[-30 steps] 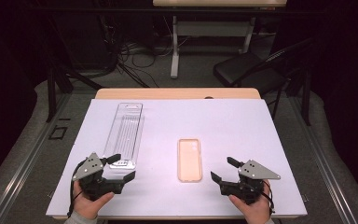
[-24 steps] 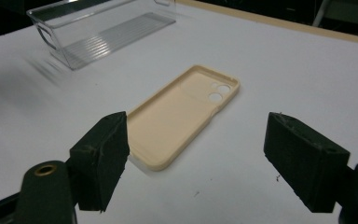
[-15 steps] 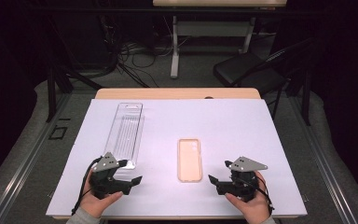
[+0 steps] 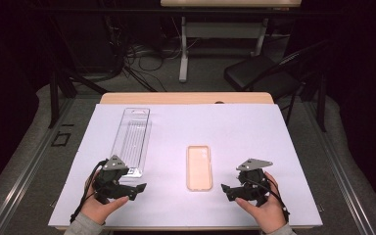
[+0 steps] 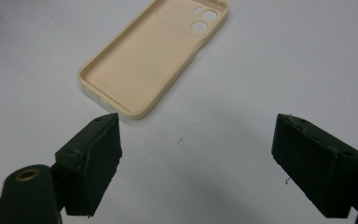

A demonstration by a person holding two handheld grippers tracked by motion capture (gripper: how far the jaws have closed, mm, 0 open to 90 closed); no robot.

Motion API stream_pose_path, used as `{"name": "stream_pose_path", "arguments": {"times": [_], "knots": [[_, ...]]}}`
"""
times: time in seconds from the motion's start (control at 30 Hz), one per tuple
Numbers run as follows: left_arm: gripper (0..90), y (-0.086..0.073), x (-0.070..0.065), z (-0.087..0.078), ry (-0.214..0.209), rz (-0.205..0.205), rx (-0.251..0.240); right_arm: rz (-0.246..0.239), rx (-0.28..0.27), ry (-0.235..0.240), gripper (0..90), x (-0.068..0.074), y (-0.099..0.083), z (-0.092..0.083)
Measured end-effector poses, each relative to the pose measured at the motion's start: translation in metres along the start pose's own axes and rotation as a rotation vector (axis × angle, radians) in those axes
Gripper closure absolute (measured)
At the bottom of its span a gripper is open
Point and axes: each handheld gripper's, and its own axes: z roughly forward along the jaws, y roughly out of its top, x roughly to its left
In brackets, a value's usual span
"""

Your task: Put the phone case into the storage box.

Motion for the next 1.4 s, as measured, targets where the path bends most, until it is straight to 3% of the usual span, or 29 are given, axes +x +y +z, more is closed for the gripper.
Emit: {"name": "stream_pose_path", "arguments": {"times": [0.23, 0.4, 0.6, 0.8, 1.0, 1.3, 1.4], "knots": [[15.8, 0.007, 0.010, 0.004, 0.039, -0.057, 0.039, 0.021, 0.084, -0.025, 15.2, -0.006, 0.010, 0.004], [15.8, 0.018, 0.019, 0.002, 0.068, -0.114, 0.056, 0.025, 0.097, -0.046, 15.2, -0.011, 0.019, 0.002], [15.7, 0.036, 0.028, -0.005, 0.079, -0.109, 0.040, 0.028, 0.072, -0.061, 14.8, -0.015, 0.036, -0.001], [15.9, 0.047, 0.039, -0.010, 0.085, -0.137, 0.015, 0.048, 0.071, -0.063, 14.8, -0.021, 0.045, 0.004], [16.0, 0.063, 0.050, -0.011, 0.084, -0.148, -0.002, 0.066, 0.106, -0.042, 15.6, -0.031, 0.058, 0.018], [16.0, 0.081, 0.059, -0.009, 0.103, -0.152, -0.001, 0.075, 0.077, -0.032, 17.5, -0.037, 0.080, 0.021], [16.0, 0.084, 0.065, -0.005, 0.138, -0.141, 0.003, 0.082, 0.065, -0.030, 17.6, -0.040, 0.086, 0.023]]}}
